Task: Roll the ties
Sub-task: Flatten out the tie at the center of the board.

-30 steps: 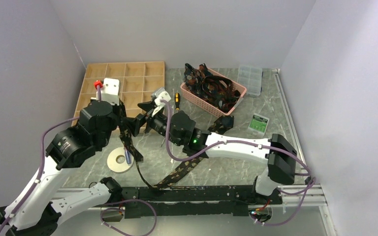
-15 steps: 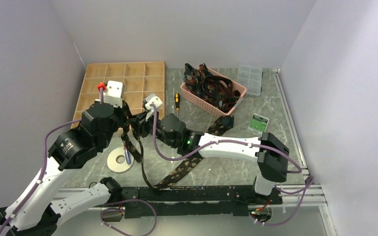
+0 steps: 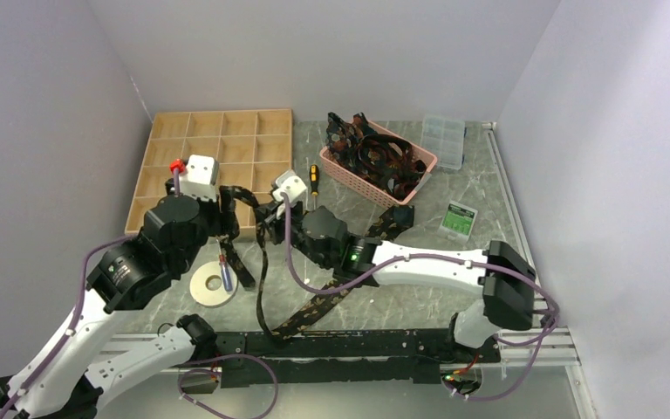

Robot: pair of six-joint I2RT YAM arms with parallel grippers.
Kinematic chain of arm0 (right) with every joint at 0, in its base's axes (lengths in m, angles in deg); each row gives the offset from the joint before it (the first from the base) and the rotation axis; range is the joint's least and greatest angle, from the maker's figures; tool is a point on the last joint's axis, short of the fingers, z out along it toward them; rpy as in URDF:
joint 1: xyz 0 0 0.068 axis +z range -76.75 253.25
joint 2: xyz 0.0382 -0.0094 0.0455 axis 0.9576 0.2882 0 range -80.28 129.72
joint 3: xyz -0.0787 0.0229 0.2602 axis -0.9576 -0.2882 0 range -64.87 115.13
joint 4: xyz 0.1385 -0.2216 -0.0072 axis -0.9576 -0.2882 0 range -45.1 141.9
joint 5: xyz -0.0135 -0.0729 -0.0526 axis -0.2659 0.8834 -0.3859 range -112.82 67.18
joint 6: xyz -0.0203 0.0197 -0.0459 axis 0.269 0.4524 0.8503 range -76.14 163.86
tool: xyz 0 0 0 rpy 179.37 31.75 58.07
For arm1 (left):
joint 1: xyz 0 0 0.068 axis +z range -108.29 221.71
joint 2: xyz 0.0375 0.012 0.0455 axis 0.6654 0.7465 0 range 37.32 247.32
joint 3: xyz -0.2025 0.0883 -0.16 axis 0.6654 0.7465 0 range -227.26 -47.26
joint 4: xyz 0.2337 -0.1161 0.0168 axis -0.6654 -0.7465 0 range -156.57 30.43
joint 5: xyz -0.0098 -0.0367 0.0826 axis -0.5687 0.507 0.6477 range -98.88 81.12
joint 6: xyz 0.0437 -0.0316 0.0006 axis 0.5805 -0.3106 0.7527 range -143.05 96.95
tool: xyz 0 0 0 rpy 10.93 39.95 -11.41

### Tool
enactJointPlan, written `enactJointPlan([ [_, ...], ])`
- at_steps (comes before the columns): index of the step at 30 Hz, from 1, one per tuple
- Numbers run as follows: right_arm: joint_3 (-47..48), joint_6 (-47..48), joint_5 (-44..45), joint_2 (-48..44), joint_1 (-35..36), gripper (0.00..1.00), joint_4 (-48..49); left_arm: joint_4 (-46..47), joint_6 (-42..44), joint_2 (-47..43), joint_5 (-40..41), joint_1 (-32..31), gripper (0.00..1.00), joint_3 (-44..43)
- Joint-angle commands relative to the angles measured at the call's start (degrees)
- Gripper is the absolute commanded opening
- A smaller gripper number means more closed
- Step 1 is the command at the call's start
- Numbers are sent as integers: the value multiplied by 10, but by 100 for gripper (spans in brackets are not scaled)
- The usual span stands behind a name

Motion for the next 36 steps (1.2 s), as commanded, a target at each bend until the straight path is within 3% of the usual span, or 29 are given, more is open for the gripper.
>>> enactJointPlan([
  [1,-30,45,39,-58,-5,0,-2,45,-64,-25,-6,2,91,26],
  [7,-50,53,46,-103,-23,0,-27,57,-183,-61,-32,2,93,76],
  [11,-68,71,42,-135,-31,0,-32,17,-344,-79,-49,3,94,112],
  [19,-118,76,37,-191,-32,0,-37,80,-654,-246,-63,2,94,364],
  [24,-160,74,27,-230,-32,0,-31,138,-733,-316,-14,2,94,450],
  [30,-180,68,15,-243,-32,0,-32,241,-847,-245,-12,4,94,521],
  [36,-188,69,1,-256,-32,0,-41,252,-951,-151,-2,30,94,528],
])
